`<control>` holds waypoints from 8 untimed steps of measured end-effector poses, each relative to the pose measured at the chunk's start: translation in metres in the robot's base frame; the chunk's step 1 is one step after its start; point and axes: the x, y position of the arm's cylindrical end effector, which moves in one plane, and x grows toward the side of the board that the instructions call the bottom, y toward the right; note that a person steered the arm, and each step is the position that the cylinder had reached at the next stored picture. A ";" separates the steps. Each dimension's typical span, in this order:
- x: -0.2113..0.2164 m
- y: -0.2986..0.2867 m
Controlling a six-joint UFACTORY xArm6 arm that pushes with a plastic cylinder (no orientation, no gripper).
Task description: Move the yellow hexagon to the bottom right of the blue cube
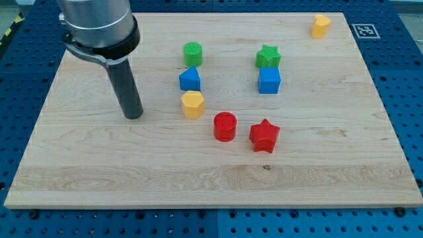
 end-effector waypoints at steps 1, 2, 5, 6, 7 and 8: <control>-0.011 0.021; -0.021 0.067; 0.007 0.127; 0.007 0.155; 0.007 0.185; 0.007 0.215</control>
